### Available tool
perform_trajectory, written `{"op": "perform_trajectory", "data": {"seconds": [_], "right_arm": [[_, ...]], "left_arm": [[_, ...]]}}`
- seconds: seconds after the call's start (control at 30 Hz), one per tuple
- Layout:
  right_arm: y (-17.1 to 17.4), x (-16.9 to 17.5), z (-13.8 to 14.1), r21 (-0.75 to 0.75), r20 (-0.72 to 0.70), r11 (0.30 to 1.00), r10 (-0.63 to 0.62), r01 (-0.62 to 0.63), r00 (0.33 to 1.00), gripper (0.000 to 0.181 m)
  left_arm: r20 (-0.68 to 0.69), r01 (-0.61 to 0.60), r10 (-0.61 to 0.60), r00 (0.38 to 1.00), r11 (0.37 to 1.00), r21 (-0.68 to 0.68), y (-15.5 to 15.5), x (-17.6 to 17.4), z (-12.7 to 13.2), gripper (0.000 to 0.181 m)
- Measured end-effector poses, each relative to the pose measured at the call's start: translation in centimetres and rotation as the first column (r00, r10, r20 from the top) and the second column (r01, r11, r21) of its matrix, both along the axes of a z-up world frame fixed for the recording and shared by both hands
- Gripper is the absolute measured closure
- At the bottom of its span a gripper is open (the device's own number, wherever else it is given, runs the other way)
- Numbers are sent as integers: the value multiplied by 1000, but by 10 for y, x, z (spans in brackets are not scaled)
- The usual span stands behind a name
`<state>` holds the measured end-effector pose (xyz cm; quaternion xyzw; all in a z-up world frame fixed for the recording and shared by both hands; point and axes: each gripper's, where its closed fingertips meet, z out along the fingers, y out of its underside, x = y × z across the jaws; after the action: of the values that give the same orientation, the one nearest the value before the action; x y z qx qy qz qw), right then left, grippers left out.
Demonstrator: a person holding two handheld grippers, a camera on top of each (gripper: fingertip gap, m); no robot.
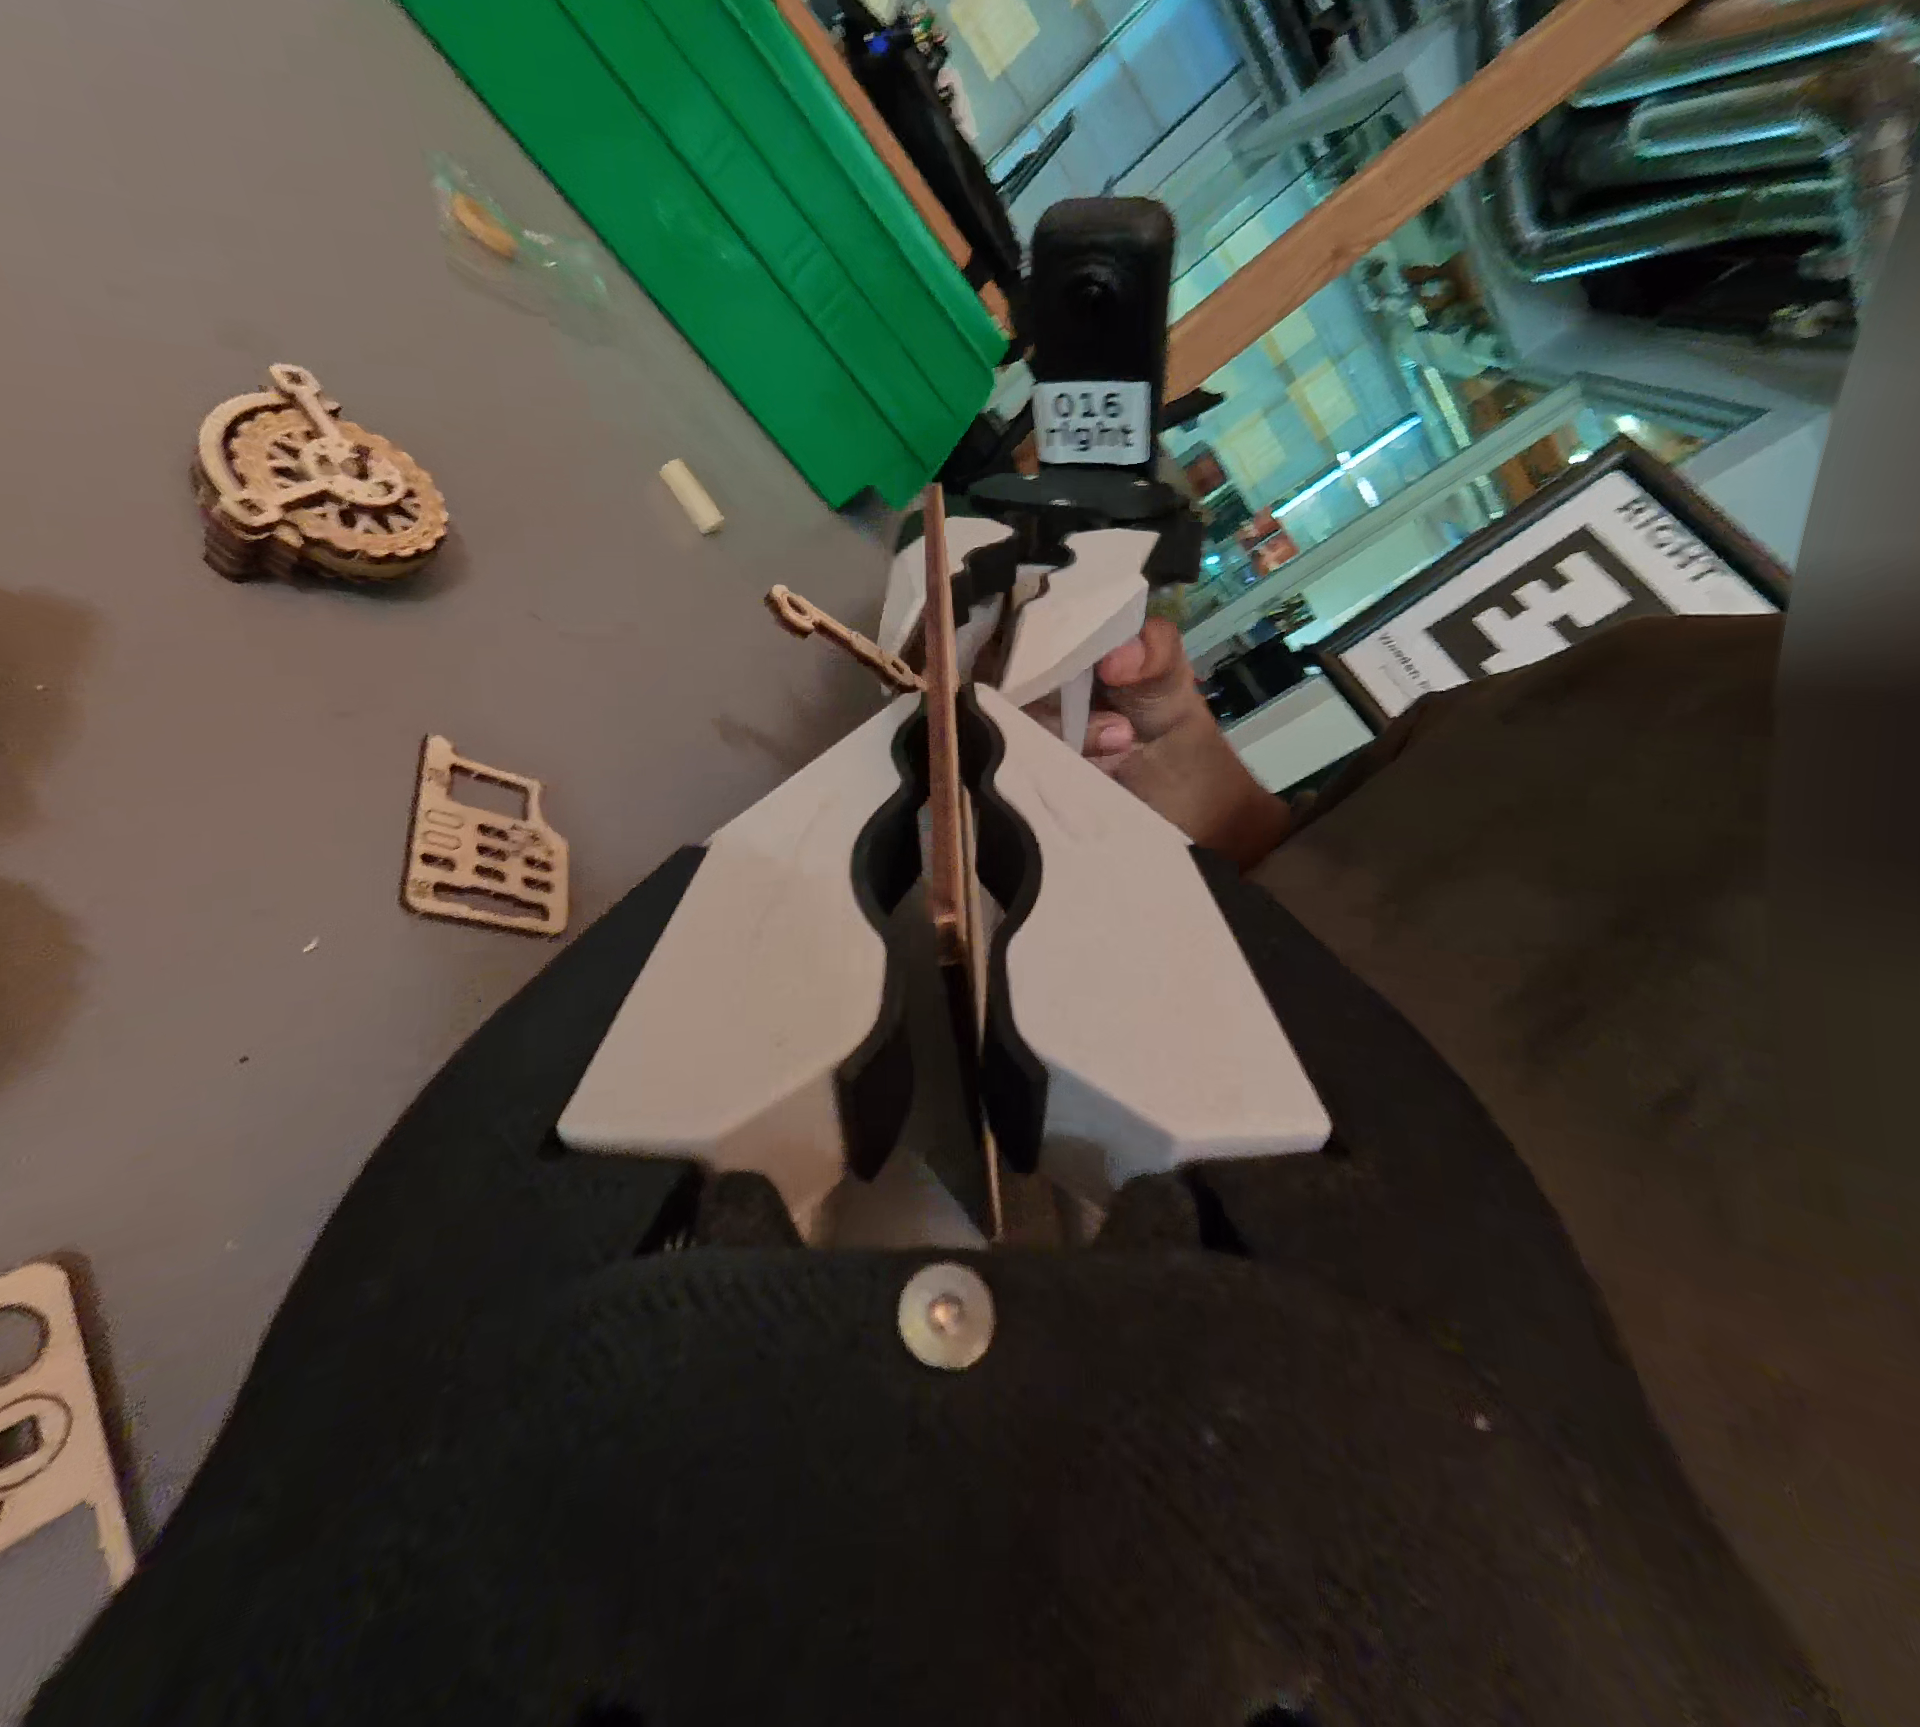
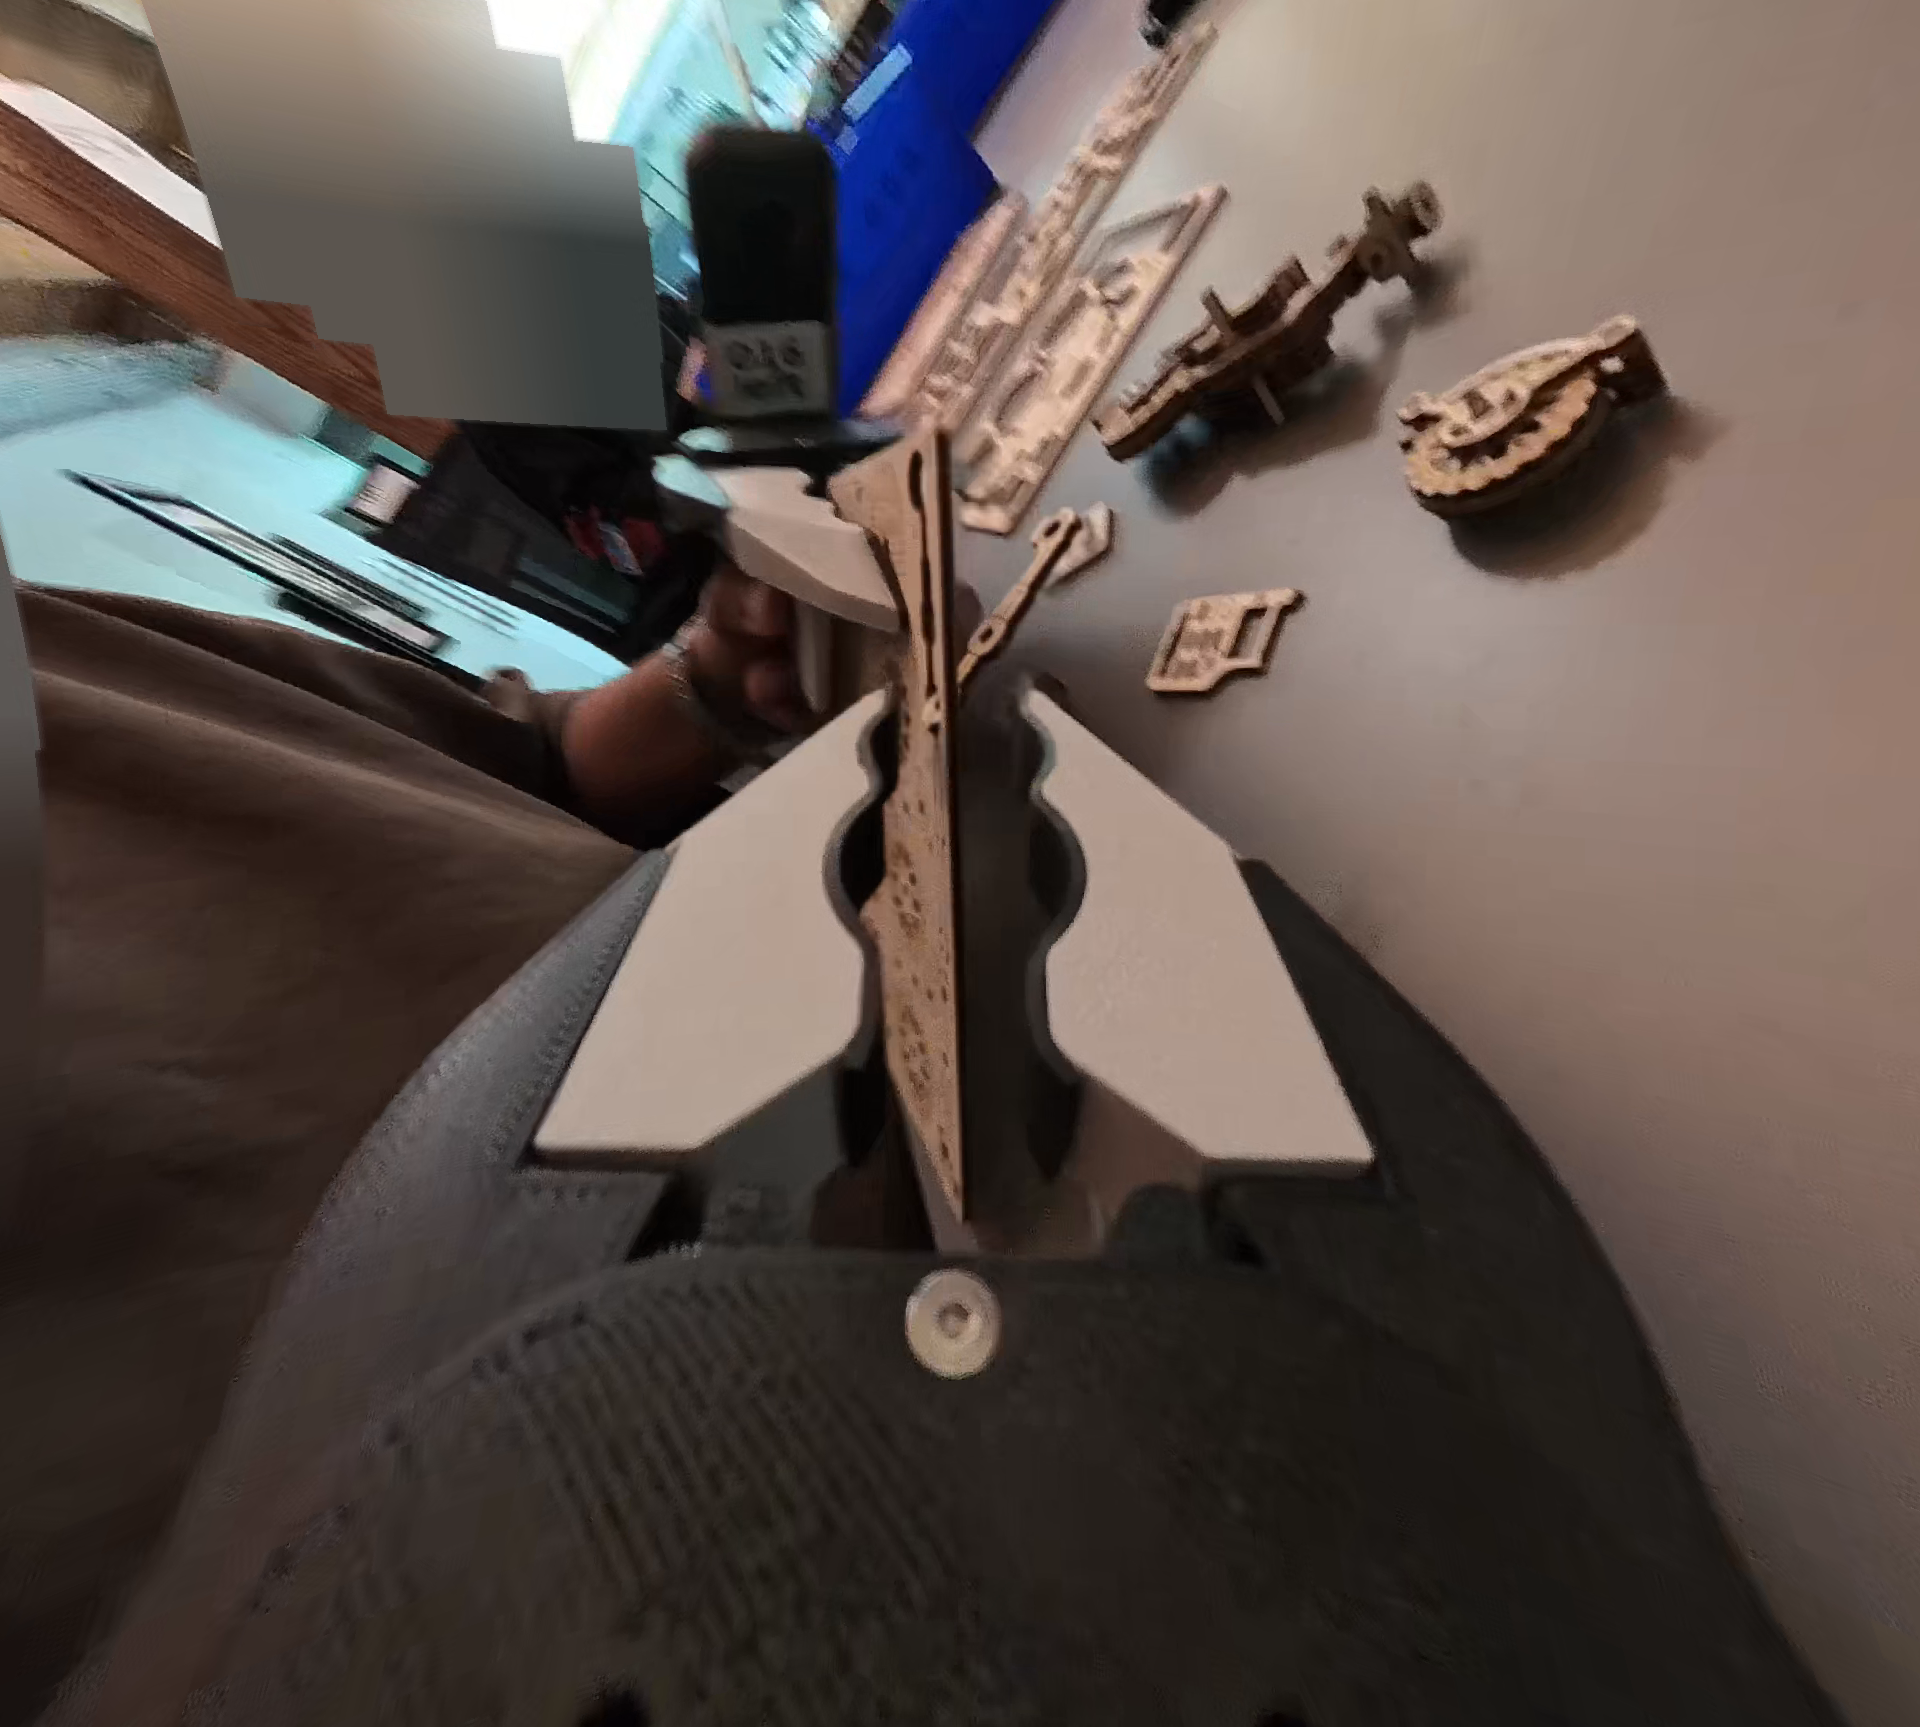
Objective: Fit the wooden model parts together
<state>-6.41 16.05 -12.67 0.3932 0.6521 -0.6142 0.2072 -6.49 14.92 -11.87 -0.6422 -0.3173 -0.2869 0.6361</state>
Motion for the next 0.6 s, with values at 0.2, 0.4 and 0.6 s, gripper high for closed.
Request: {"op": "perform_trajectory", "data": {"seconds": [0.2,0.4,0.6], "right_arm": [[12,-10,16,-198,117,979,-30,52,993,163],[-10,9,14,-233,190,972,79,-33,979,165],[-3,3,12,-198,180,980,34,2,983,181]], "left_arm": [[-78,97,-89,993,990,105,-5,13,21,181],[-168,181,-170,971,982,50,5,35,18,181],[-204,222,-206,957,973,58,8,45,22,181]]}}
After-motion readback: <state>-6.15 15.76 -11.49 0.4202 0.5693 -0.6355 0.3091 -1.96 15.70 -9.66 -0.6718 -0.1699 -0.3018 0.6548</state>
